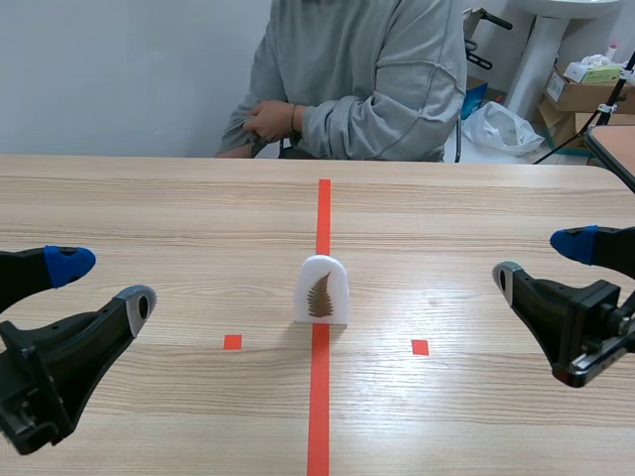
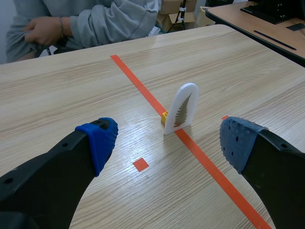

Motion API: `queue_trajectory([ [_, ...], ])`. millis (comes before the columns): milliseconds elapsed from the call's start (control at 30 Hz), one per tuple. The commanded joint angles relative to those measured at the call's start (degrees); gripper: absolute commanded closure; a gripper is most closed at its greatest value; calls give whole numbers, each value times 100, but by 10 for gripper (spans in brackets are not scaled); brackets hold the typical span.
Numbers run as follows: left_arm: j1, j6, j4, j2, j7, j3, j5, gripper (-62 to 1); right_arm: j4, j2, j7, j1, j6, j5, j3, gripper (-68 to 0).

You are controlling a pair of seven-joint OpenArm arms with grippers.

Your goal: Do the leaf sorting experiment

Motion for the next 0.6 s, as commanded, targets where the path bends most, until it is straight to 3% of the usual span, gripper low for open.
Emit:
queue_trajectory([
  [0, -4, -9, 50, 28, -79, 0, -37, -467, 46, 28, 85, 70, -17, 68, 22, -411],
  [367, -181, -9, 44, 11, 114, 9, -37, -467, 46, 28, 87, 81, -17, 68, 22, -411],
  [567, -706, -9, -275, -254, 350, 258, -35, -467, 46, 28, 87, 83, -17, 70, 22, -411],
])
